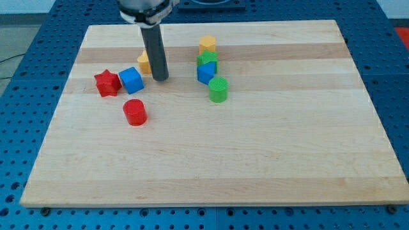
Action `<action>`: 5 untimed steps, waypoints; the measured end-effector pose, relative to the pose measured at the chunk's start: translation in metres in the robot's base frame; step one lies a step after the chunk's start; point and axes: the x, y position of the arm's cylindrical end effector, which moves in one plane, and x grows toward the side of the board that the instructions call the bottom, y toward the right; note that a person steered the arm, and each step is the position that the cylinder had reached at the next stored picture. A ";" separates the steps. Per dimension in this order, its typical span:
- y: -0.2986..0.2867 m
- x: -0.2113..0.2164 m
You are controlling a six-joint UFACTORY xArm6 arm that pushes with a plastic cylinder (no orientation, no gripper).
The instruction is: Push the yellow heart into the blue cube
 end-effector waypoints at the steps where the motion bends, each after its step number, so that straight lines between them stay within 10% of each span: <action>1: 0.008 -0.021; 5: -0.082 -0.057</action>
